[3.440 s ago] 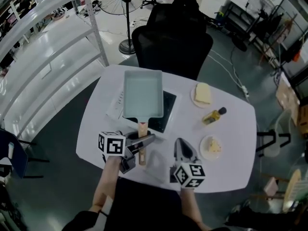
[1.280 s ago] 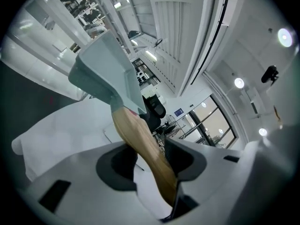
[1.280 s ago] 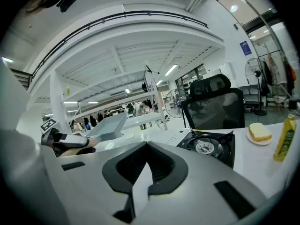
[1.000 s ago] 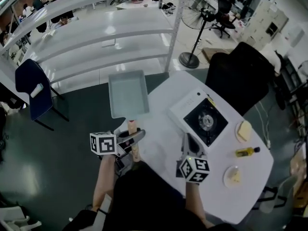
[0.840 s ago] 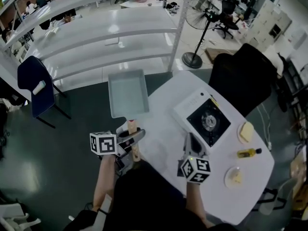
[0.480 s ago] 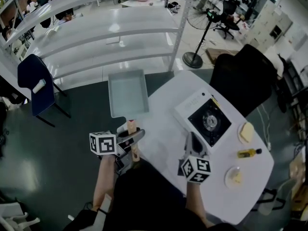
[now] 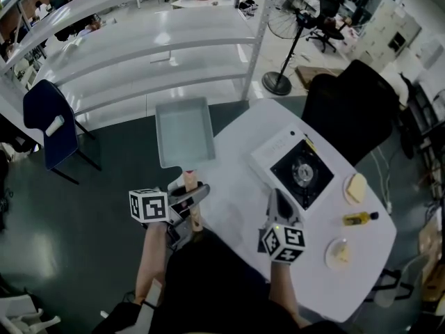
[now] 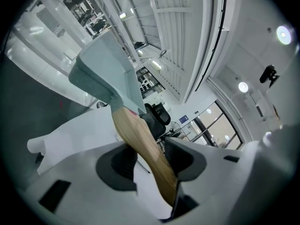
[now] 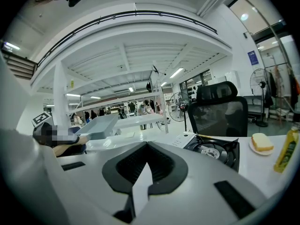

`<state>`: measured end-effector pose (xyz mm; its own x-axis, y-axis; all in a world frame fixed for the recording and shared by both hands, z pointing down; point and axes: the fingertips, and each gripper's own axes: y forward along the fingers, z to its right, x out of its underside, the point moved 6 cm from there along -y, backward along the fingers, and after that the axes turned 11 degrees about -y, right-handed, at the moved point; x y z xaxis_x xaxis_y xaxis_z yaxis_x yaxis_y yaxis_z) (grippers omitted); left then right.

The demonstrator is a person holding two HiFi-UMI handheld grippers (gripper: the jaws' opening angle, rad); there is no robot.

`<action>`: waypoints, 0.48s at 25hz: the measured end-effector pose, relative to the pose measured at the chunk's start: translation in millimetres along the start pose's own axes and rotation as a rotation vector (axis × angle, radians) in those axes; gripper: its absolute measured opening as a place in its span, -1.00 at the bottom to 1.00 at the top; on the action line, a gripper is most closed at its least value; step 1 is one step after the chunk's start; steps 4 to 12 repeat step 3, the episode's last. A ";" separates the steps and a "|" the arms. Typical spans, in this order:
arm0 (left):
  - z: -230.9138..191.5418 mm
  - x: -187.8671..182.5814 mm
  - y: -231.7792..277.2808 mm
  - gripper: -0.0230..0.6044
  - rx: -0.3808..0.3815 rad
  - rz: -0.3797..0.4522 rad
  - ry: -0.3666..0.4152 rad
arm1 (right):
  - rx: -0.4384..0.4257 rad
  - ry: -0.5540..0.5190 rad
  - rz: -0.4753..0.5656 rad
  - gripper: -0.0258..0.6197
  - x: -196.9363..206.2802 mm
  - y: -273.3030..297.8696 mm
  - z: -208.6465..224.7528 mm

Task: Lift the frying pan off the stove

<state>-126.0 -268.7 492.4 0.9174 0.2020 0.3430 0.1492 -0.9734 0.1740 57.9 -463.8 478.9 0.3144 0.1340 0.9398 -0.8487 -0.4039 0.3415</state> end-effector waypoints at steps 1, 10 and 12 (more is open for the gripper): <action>0.4 -0.3 0.4 -0.35 0.001 0.000 -0.002 | 0.001 -0.001 0.001 -0.91 -0.9 0.1 -0.1; 0.9 -0.9 1.1 -0.35 0.003 0.000 -0.006 | 0.000 -0.003 0.003 -0.91 -2.7 0.6 -0.5; 0.9 -0.9 1.1 -0.35 0.003 0.000 -0.006 | 0.000 -0.003 0.003 -0.91 -2.7 0.6 -0.5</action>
